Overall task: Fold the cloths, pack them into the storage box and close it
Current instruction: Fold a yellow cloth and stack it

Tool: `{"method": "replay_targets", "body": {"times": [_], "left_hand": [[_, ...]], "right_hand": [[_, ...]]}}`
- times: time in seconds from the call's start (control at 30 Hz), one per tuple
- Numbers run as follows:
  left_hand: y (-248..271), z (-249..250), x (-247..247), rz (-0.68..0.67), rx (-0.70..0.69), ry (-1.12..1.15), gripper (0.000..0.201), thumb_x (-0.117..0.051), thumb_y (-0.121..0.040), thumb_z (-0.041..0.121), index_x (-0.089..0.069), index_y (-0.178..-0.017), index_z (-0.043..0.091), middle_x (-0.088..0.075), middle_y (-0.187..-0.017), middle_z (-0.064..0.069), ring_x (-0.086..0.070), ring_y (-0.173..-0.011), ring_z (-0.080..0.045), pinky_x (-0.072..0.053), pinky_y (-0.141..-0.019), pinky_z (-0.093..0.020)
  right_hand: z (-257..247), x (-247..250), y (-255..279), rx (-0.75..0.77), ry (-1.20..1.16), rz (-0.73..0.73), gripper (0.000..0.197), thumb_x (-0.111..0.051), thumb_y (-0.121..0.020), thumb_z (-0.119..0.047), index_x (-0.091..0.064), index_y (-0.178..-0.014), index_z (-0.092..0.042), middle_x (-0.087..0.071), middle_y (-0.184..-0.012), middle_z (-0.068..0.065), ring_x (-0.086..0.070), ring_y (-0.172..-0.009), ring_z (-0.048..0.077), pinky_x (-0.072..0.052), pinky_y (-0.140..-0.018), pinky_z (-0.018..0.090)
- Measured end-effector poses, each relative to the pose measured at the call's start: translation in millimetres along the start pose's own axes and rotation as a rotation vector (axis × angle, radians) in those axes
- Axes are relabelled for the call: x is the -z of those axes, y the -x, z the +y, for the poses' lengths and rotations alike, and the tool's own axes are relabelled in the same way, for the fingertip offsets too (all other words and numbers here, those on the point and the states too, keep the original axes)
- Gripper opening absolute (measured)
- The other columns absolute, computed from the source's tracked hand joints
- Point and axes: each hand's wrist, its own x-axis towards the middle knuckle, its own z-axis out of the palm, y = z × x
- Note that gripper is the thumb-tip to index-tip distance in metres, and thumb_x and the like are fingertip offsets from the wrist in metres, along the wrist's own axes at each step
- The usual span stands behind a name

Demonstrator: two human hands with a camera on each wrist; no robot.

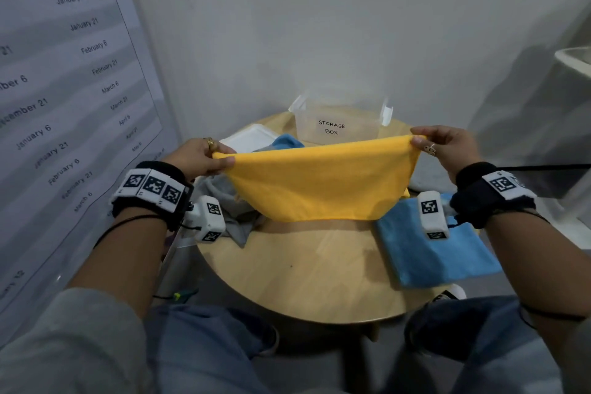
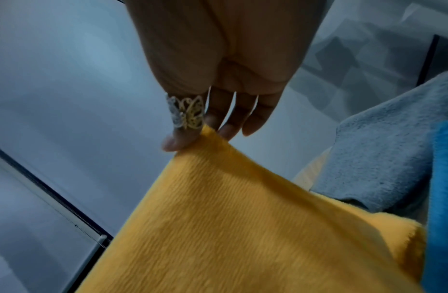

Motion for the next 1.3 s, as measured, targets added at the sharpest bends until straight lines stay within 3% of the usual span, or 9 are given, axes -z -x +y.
{"method": "replay_targets", "body": {"times": [0.13,0.33,0.53,0.63,0.83,0.97,1.07,1.17,1.3], "left_hand": [[0.2,0.4,-3.3,0.15,-0.038,-0.136,0.02,-0.069,-0.084,0.017,-0.064,-0.103,0.014,-0.061,-0.088,-0.005,-0.056,-0.081,-0.018,-0.045,-0.06,-0.021],[1.9,-4.8,-1.7,0.326,-0.185,-0.207,0.026,-0.073,-0.08,0.018,-0.07,-0.1,0.003,-0.066,-0.087,-0.013,-0.059,-0.078,-0.022,-0.047,-0.069,-0.03],[13.4,-9.5,-7.9,0.499,-0.297,-0.143,0.022,-0.079,-0.072,0.011,-0.073,-0.091,0.001,-0.064,-0.075,-0.008,-0.057,-0.067,-0.015,-0.045,-0.066,-0.02],[13.9,-14.8,-9.8,0.513,-0.293,-0.178,0.022,-0.081,-0.07,0.013,-0.074,-0.087,0.002,-0.063,-0.071,-0.006,-0.054,-0.059,-0.003,-0.043,-0.055,-0.003],[6.0,-22.2,-3.4,0.426,-0.104,-0.306,0.027,-0.086,-0.062,0.027,-0.065,-0.068,0.011,-0.055,-0.063,0.001,-0.051,-0.065,-0.016,-0.039,-0.064,-0.027],[-9.3,-12.9,4.1,0.336,-0.006,-0.13,0.028,-0.08,-0.073,0.019,-0.054,-0.064,0.013,-0.059,-0.063,-0.006,-0.059,-0.053,-0.015,-0.048,-0.056,-0.025],[-20.8,6.7,11.1,0.375,-0.093,0.222,0.028,-0.069,-0.082,0.002,-0.046,-0.067,0.01,-0.059,-0.073,-0.014,-0.066,-0.05,-0.008,-0.054,-0.052,-0.016],[-17.4,22.6,18.2,0.503,-0.227,0.313,0.026,-0.074,-0.079,0.008,-0.051,-0.067,0.014,-0.063,-0.072,-0.007,-0.068,-0.061,-0.006,-0.056,-0.065,-0.019],[4.1,2.6,6.5,0.498,-0.232,0.449,0.017,-0.067,-0.086,0.018,-0.062,-0.07,0.013,-0.068,-0.06,0.01,-0.065,-0.065,-0.004,-0.056,-0.074,-0.024]], "right_hand": [[-8.7,-1.3,5.8,0.074,0.151,-0.071,0.037,-0.073,-0.077,-0.006,-0.066,-0.112,-0.012,-0.062,-0.092,0.003,-0.057,-0.073,-0.005,-0.042,-0.063,-0.004],[-12.5,-4.7,8.1,0.15,0.26,-0.021,0.023,-0.069,-0.081,-0.006,-0.069,-0.104,-0.002,-0.062,-0.093,0.006,-0.057,-0.083,0.02,-0.045,-0.059,0.001],[-4.9,-4.9,7.6,0.18,0.317,-0.039,0.02,-0.065,-0.084,-0.007,-0.069,-0.102,0.002,-0.062,-0.089,0.009,-0.055,-0.065,0.0,-0.042,-0.059,0.0],[-1.9,-9.1,8.8,0.203,0.37,-0.052,0.021,-0.062,-0.087,-0.006,-0.068,-0.103,0.004,-0.065,-0.092,0.019,-0.055,-0.076,0.01,-0.041,-0.069,0.018],[1.7,-17.8,0.8,0.236,0.566,-0.1,0.023,-0.054,-0.092,-0.01,-0.067,-0.103,0.004,-0.058,-0.106,0.025,-0.052,-0.102,0.036,-0.034,-0.083,0.029],[-3.4,-31.0,-14.9,0.15,0.649,-0.144,0.024,-0.054,-0.094,-0.018,-0.068,-0.1,0.0,-0.06,-0.097,0.017,-0.063,-0.081,0.028,-0.046,-0.077,0.031],[-25.6,-40.0,-24.6,0.032,0.35,-0.064,0.015,-0.05,-0.096,-0.014,-0.061,-0.093,-0.005,-0.054,-0.073,0.014,-0.056,-0.033,0.008,-0.048,-0.042,0.017],[-45.1,-31.7,-25.6,0.025,-0.025,0.058,0.014,-0.049,-0.096,-0.008,-0.058,-0.087,-0.003,-0.055,-0.067,0.013,-0.062,-0.041,0.006,-0.055,-0.051,0.016],[-39.3,-17.5,10.0,0.058,-0.153,-0.005,0.02,-0.054,-0.093,-0.007,-0.061,-0.074,-0.011,-0.066,-0.052,-0.007,-0.066,-0.055,-0.001,-0.053,-0.06,0.01]]}}
